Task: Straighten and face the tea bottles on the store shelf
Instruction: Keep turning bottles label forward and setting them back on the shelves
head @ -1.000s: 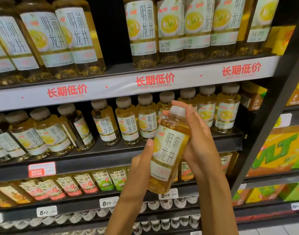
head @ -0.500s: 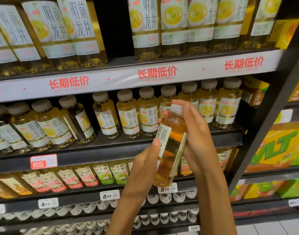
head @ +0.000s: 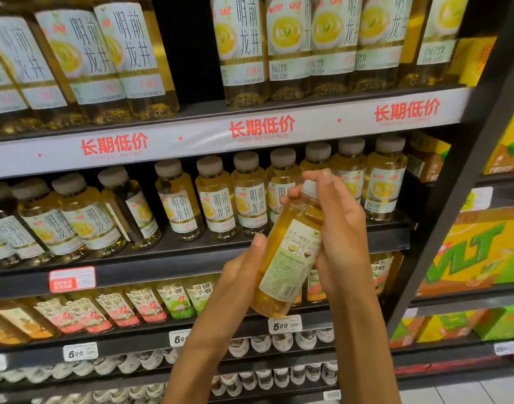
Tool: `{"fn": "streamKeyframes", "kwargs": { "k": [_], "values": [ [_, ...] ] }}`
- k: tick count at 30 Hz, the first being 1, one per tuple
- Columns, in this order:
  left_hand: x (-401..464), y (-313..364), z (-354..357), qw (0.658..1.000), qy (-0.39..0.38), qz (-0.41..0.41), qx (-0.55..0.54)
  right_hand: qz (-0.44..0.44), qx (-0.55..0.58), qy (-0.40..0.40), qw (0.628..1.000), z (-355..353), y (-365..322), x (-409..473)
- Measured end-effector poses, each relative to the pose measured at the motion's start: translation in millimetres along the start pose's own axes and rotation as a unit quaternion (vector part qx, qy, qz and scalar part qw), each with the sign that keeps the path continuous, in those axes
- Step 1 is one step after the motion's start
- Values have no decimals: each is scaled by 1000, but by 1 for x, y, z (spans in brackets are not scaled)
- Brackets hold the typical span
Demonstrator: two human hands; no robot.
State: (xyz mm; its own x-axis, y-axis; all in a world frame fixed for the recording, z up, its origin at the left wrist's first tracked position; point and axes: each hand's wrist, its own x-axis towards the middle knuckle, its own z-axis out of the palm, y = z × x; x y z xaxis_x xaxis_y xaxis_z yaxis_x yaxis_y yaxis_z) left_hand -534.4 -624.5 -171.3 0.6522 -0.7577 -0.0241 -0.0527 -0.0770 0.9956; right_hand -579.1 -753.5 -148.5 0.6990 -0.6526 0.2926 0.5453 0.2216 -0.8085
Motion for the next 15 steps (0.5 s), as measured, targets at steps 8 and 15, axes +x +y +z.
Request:
{"fn": "streamKeyframes", "kwargs": {
  "k": [8, 15],
  "values": [
    [0, -7, 1, 993, -40, -53, -100, 64, 73, -50, 994, -5, -3, 2],
    [2, -15, -6, 960, -170, -132, -176, 91, 89, -72, 989, -2, 3, 1]
  ]
}}
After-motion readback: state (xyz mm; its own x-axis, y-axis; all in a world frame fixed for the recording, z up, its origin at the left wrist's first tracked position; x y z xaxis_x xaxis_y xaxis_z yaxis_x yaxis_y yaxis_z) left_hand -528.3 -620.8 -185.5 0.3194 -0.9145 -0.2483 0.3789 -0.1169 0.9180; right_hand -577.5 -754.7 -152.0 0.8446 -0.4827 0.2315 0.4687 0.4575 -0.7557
